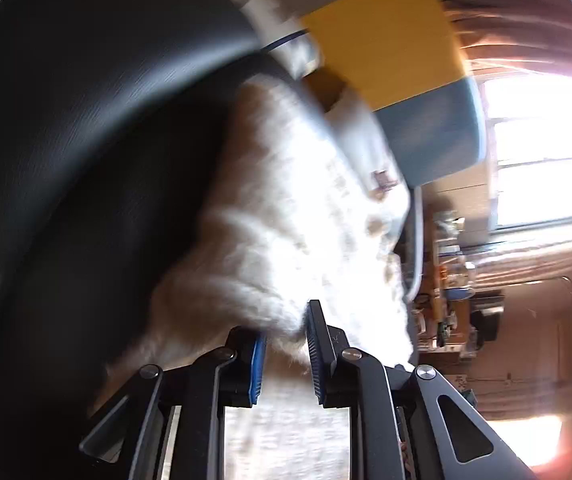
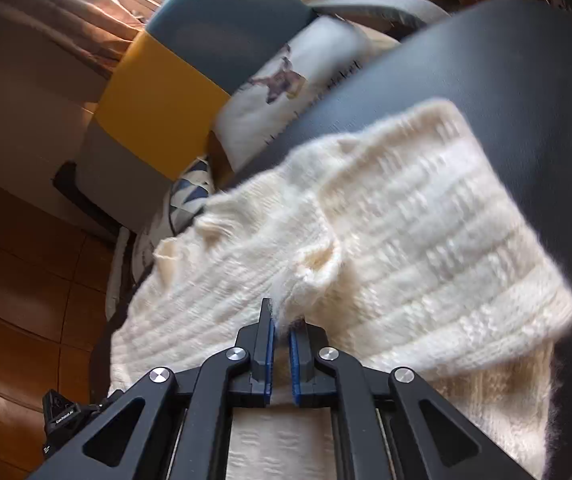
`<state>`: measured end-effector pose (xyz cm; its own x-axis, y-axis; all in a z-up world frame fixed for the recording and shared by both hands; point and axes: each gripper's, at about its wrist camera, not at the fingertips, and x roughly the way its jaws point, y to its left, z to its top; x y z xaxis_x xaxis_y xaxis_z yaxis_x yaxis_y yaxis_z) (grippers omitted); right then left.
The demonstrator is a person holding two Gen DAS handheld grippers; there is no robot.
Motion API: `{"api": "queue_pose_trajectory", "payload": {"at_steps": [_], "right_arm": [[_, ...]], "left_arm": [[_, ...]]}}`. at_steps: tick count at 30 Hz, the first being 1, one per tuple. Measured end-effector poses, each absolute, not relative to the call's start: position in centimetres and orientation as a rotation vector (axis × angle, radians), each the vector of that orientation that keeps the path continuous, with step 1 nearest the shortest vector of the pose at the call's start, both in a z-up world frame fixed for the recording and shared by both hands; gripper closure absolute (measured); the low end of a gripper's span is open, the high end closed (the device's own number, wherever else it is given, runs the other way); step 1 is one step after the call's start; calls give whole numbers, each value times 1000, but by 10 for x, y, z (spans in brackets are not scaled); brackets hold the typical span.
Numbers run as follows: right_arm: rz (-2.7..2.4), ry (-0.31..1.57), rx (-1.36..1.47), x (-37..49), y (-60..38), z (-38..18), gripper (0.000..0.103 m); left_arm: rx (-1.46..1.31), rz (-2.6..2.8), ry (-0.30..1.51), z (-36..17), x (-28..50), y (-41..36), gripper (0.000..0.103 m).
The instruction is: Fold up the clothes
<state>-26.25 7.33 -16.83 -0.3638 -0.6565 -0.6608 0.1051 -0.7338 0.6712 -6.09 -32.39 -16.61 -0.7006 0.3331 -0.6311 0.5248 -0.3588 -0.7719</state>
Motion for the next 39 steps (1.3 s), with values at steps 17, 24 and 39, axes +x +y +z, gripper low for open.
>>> {"api": "queue_pose_trajectory", "payload": {"at_steps": [17, 24, 39], "right_arm": [[-2240, -655, 1397, -252, 87, -156, 85], [-2343, -377, 1281, -240, 66, -115, 82], [-2308, -195, 1385, -255, 40, -139, 83]], "left_arm": [[756, -1974, 2231, -188, -26, -351, 74], [779, -2002, 2069, -182, -29, -344, 92], [928, -2187, 1836, -133, -31, -395, 64]]}}
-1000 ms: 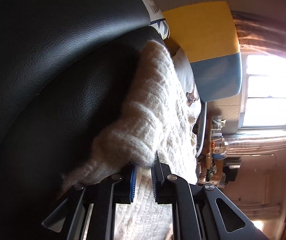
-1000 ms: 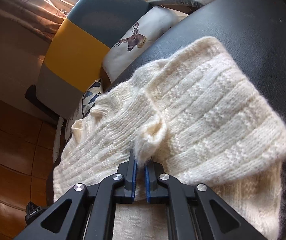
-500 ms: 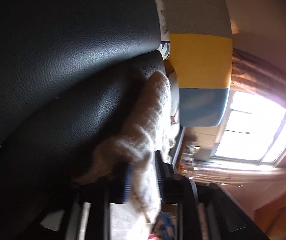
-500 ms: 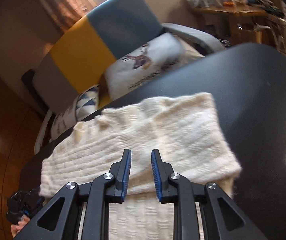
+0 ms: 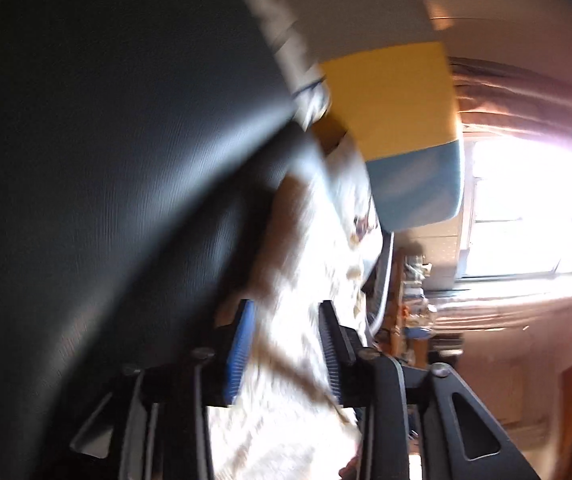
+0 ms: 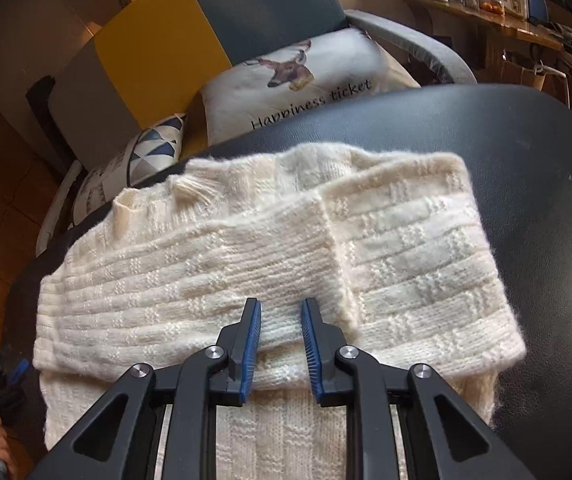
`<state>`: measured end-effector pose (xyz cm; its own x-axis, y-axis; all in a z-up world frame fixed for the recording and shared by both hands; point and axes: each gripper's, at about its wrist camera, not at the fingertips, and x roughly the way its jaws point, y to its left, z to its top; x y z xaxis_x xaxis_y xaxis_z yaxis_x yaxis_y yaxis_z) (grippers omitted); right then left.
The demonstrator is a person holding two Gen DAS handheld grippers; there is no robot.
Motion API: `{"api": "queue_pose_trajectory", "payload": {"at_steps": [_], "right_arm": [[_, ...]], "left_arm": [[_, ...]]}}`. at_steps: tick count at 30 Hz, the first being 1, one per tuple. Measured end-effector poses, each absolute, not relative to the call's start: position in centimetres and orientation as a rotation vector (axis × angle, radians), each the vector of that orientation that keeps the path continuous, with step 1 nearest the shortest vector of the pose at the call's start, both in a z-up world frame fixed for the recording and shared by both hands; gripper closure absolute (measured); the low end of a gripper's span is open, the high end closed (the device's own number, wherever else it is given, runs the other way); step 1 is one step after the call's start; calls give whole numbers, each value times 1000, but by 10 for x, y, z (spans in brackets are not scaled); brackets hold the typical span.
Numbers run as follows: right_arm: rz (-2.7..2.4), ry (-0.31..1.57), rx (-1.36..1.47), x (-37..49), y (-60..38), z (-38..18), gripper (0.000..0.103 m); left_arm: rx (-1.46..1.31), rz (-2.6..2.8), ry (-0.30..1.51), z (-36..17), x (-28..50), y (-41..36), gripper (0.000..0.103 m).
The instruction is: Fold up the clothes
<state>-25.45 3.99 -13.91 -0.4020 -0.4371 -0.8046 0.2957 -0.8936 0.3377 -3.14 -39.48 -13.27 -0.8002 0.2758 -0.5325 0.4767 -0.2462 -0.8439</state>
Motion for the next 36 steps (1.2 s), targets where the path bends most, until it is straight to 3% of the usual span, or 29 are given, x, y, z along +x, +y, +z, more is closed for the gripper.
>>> {"api": "queue_pose_trajectory", "payload": {"at_steps": [5, 16, 21, 23, 28, 36], "right_arm": [[-2267, -189, 1302, -252, 22, -120, 83], [-2224, -99, 1295, -268, -6, -121, 83], [-2283, 22, 1354, -274, -4, -136, 83], [-2321, 110, 1384, -275, -4, -147, 83], [-2355, 116, 1327, -266, 0, -153, 82], [-2293, 27, 1350, -277, 12, -145, 82]], "left_arm": [[999, -2293, 1636, -118, -76, -439, 60], [1201, -2436, 1370, -159, -118, -414, 61], [1198, -2503, 1242, -154, -118, -409, 88], [1151, -2554, 1083, -140, -113, -401, 90], [1210, -2501, 674, -139, -126, -375, 91], [1129, -2453, 830, -111, -112, -384, 83]]}}
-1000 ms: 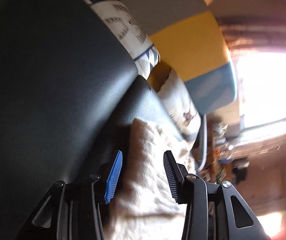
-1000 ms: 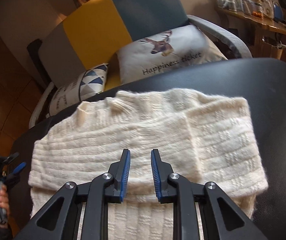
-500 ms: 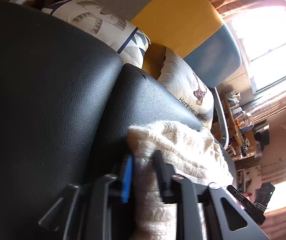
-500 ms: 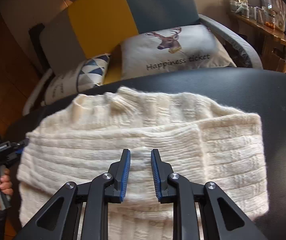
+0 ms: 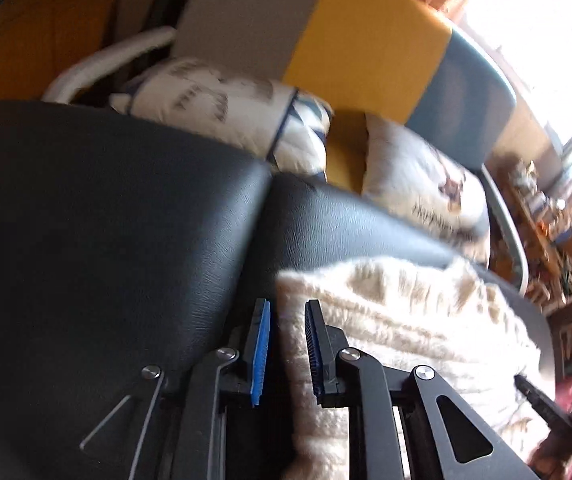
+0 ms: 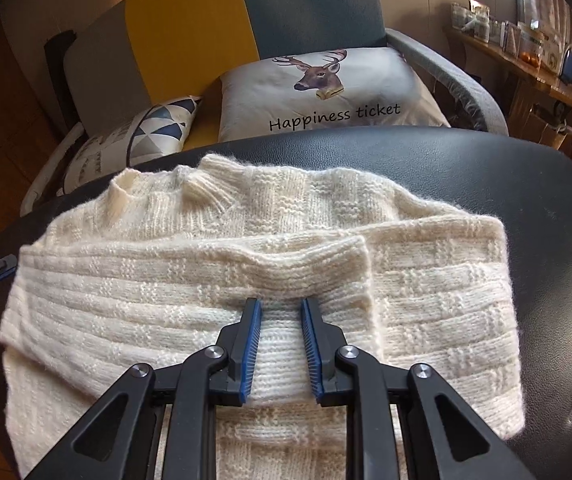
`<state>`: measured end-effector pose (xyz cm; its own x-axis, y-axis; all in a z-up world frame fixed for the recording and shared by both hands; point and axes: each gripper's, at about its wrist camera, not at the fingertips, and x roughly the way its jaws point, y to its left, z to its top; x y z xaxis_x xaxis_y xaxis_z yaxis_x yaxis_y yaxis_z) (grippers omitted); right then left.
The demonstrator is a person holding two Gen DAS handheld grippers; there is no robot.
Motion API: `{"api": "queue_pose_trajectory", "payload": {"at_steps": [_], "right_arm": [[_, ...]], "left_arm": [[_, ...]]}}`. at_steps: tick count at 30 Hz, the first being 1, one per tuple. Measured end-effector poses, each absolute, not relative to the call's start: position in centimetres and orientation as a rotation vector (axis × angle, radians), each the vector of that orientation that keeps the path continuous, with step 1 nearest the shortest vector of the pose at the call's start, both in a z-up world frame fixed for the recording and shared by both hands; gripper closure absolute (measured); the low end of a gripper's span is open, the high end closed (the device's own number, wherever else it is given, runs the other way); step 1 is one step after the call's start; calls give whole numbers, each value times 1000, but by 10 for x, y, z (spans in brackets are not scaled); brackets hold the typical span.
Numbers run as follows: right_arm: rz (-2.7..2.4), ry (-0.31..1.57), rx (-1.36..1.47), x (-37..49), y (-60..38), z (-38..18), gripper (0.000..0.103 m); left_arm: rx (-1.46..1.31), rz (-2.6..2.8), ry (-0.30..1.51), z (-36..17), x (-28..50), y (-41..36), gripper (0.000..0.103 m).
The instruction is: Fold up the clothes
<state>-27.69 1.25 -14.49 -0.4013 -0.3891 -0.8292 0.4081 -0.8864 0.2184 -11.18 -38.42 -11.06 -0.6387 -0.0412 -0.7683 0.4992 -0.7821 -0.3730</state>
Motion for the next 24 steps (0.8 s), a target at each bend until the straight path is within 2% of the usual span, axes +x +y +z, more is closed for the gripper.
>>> {"api": "queue_pose_trajectory", "payload": {"at_steps": [1, 3, 8, 10, 12, 17, 24], "right_arm": [[-2292, 13, 1334, -277, 15, -141, 82], [-2306, 46, 1298, -273, 18, -135, 82], [-2315, 93, 1294, -276, 20, -136, 83], [-2295, 89, 1355, -284, 22, -148, 82], [-2281, 7, 1368, -287, 28, -156, 82], [-2260, 19, 1386, -277, 25, -156, 82], [-2213, -54, 1434, -272, 13, -154, 82]], "left_arm": [[1102, -2478, 860, -104, -106, -383, 81], [1066, -2538, 910, -94, -95, -375, 72], [1178, -2627, 847, -102, -97, -334, 70], [1285, -2590, 780, -121, -104, -321, 70], [1367, -2548, 703, -143, -109, -312, 70], [1354, -2598, 412, -143, -109, -298, 70], [1374, -2554, 255, -145, -105, -308, 70]]}}
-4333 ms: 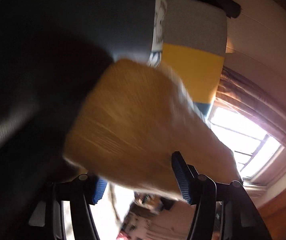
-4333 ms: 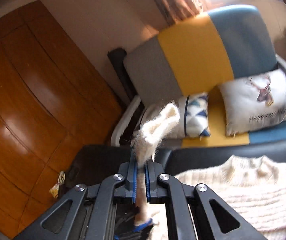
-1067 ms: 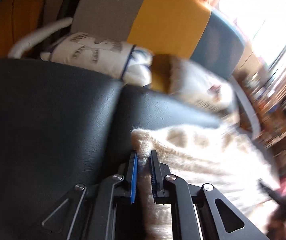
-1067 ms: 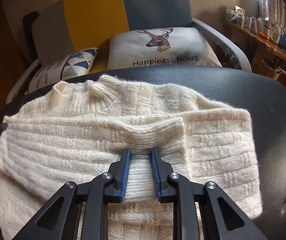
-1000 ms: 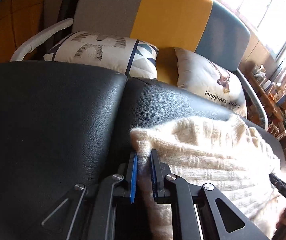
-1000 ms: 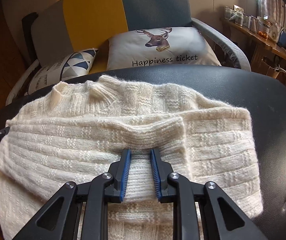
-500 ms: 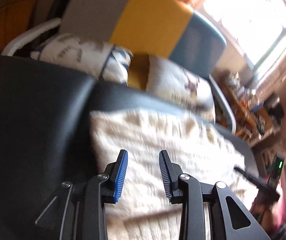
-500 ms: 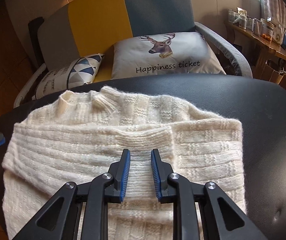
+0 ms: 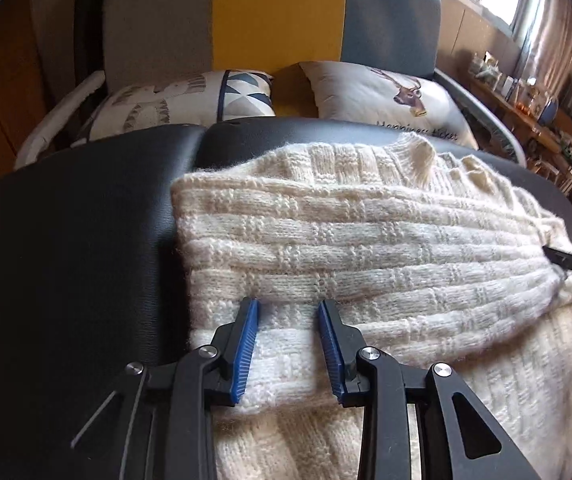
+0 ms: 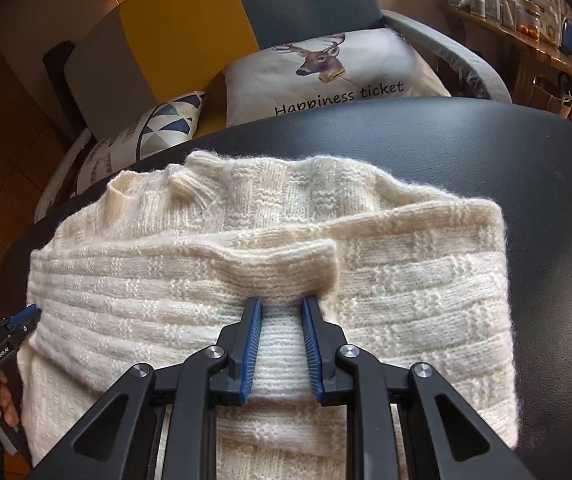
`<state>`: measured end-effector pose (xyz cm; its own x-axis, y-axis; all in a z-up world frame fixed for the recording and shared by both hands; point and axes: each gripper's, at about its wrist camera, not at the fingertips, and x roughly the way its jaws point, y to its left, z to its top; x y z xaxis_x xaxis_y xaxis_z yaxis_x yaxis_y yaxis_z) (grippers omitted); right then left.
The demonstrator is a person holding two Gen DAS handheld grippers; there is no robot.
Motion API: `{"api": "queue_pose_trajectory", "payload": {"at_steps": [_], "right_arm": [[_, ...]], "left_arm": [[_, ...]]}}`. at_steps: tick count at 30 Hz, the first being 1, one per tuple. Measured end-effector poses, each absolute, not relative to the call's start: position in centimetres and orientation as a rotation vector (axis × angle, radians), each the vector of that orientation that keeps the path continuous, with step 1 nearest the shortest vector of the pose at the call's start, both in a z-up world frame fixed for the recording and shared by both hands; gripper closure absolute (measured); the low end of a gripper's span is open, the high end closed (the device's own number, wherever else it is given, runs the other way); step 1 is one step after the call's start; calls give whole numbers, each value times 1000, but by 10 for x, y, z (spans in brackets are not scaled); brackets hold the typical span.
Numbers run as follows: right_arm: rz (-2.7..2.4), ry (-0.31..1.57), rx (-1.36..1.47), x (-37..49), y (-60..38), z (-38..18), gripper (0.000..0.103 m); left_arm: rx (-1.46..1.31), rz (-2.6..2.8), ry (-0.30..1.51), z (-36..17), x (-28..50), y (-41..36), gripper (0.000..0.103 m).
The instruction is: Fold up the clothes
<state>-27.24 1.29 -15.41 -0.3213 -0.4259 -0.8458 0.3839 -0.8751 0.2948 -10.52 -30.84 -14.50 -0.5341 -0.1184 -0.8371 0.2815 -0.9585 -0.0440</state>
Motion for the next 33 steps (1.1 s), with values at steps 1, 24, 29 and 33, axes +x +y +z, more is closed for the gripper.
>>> {"api": "queue_pose_trajectory", "payload": {"at_steps": [1, 24, 29, 33], "right_arm": [[-2190, -60, 1453, -272, 9, -152, 82], [-1797, -652, 1554, -35, 232, -174, 76], [-1726, -721, 1542, -30, 228, -184, 76], [-1669, -672, 1532, -36, 202, -185, 76]], "left_arm": [[1370, -2536, 216, -145, -102, -309, 69], [1250, -2572, 995, -134, 149, -338, 56], [1285, -2555, 1044, -148, 190, -331, 52], [1287, -2565, 1084, -153, 212, -326, 49]]}}
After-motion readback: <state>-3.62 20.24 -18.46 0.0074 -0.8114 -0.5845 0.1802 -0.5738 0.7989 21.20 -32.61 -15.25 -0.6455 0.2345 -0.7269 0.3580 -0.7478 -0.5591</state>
